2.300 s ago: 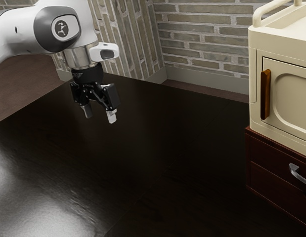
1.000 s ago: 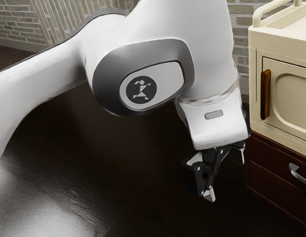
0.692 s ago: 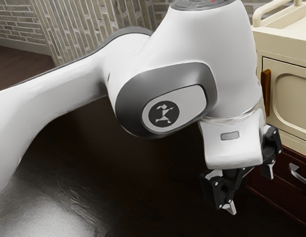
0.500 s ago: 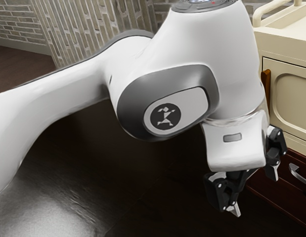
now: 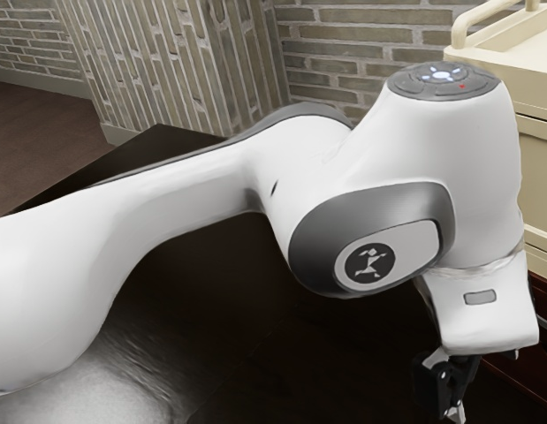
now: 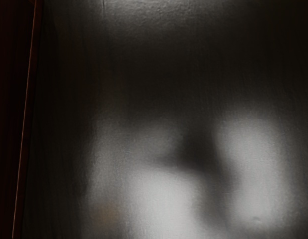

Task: Pull the drawer handle with one arm to open the drawer

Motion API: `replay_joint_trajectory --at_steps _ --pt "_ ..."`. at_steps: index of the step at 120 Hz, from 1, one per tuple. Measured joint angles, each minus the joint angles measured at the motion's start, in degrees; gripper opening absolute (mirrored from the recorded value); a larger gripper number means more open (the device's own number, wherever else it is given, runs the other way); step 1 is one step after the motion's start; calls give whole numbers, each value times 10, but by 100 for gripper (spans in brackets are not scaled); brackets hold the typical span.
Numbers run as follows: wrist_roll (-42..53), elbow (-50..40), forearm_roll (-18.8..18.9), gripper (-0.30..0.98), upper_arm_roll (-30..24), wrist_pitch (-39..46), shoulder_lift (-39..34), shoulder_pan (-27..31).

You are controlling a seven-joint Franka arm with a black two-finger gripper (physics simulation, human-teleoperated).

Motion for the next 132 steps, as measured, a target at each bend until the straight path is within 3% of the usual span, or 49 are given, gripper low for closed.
replay_joint_trajectory --at_steps 90,132 --pt "-53 -3 88 69 1 122 32 -15" --pt "-61 1 105 69 3 142 50 -17"
